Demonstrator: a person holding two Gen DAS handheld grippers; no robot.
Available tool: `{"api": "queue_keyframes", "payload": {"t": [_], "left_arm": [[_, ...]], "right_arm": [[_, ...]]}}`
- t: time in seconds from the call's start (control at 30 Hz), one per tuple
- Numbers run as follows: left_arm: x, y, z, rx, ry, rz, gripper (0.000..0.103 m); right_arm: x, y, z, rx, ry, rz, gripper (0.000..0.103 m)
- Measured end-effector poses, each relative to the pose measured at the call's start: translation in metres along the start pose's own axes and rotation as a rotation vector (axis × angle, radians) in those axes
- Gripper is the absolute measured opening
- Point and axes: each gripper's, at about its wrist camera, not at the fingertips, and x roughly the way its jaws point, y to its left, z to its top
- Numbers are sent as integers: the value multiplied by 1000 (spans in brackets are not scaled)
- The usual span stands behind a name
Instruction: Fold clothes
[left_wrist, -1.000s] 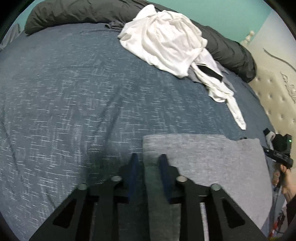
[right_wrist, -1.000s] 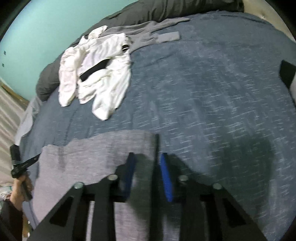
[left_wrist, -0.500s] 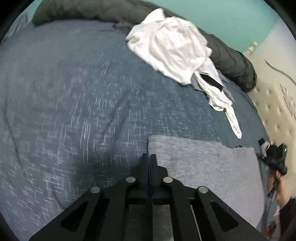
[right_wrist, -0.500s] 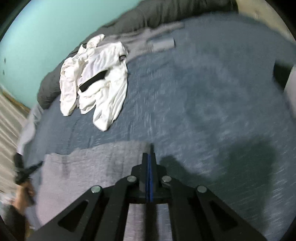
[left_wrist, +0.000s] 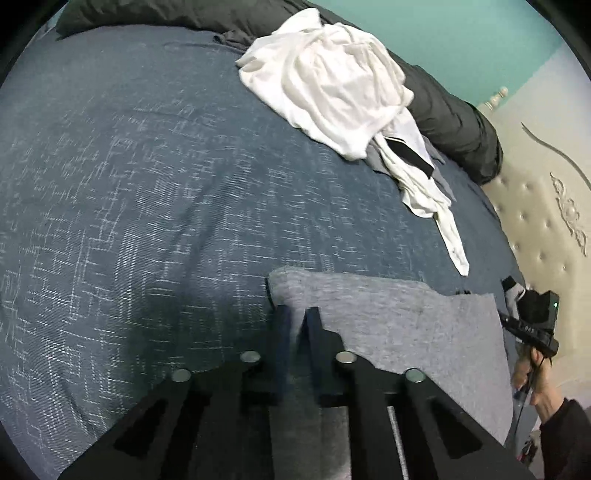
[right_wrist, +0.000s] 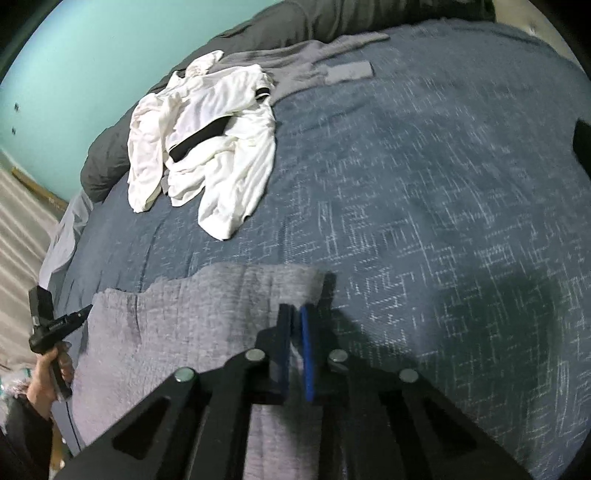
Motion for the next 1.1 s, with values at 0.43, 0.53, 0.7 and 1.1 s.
{"api": "queue_keyframes", "payload": {"t": [0.43,0.53,0.7,1.1], "left_arm": [[-13,6,3,15,-40,76,3],[-2,4,2,20,3,93,3],[-12,-6,-1,48,-16,135,9],[-101,-30,-65,-36,-134,89,26]], "right_arm": [[-21,-1,6,-55,-108,-165,2],[-8,1,5,-51,-67,-203,2],[-2,11,6,-39,-34,-243,7],[-76,125,-62,-122,-94,-52,15]]}}
